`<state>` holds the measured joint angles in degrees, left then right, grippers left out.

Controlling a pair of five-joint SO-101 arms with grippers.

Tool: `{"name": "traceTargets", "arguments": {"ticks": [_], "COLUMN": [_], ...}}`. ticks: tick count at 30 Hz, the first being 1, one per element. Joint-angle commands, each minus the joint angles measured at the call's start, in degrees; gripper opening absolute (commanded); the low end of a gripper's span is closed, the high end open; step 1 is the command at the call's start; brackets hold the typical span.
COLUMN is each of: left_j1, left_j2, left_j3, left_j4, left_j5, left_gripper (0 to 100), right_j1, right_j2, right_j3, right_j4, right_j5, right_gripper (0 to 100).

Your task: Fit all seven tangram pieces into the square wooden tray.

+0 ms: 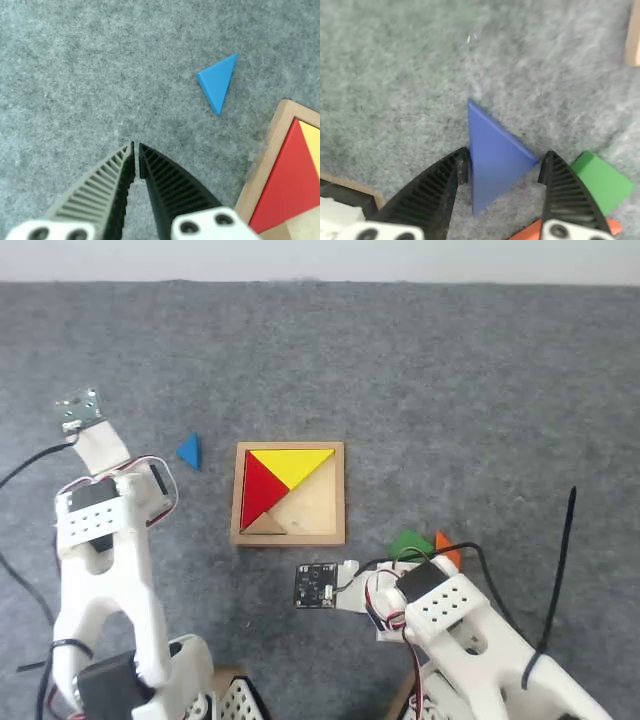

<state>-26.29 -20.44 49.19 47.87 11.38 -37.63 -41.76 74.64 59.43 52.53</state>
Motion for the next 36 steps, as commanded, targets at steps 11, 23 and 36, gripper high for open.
{"name": "traceTargets", "arguments": {"ticks": [11, 23, 36], "left_j1": [0.0, 0.0, -0.09], "left_j2": [-0.35, -0.35, -0.26], "left_j3": [-0.48, -0.48, -0.48], "left_j4": [-0.79, -0.79, -0.79], "left_j5": [-0.7, -0.7, -0.7], "left_gripper": [2, 2, 2], "right_j1": [0.22, 0.31, 0.31], "right_j2": [13.93, 13.93, 13.76], "right_j3": [-7.56, -7.56, -7.56], "right_j4": [-0.48, -0.4, -0.66], "right_j5": [-0.44, -0.44, -2.2], "right_gripper": [24.3, 24.1, 15.4]}}
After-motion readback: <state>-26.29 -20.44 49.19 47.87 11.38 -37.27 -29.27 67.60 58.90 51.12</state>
